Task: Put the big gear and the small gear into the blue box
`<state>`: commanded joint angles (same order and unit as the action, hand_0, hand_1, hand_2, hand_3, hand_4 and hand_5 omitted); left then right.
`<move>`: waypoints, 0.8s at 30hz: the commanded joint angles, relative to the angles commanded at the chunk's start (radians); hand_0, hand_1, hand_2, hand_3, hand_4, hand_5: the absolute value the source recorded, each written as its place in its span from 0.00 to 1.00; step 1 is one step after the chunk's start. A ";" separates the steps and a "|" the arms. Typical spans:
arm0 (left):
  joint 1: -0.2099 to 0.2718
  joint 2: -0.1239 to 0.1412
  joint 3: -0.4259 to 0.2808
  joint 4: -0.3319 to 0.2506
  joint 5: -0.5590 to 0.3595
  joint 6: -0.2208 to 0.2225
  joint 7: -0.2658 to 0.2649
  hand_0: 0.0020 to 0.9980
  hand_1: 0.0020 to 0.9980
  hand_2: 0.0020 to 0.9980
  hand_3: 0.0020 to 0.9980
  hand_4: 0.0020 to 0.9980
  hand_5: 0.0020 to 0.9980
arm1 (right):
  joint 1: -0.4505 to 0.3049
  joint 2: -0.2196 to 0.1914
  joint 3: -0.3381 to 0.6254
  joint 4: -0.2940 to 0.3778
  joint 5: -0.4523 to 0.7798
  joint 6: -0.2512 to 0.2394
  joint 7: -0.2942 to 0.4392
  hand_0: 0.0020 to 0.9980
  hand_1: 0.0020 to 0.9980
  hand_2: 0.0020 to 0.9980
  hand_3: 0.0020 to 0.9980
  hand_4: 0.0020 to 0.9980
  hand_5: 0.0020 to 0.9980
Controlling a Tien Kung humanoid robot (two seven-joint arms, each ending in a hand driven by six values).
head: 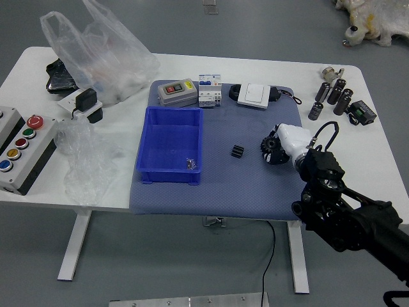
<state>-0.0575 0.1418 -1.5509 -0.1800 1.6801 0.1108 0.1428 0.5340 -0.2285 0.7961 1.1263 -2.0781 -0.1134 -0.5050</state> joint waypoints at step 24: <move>0.005 0.002 -0.011 0.000 0.019 0.001 0.018 0.62 0.46 0.50 0.65 0.70 0.29 | 0.296 0.112 -0.390 0.046 0.145 -0.041 0.208 0.23 0.47 0.56 0.54 0.58 0.04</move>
<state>-0.0524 0.1436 -1.5623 -0.1800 1.6992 0.1119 0.1613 0.8299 -0.1164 0.4065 1.1722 -1.9327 -0.1545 -0.2968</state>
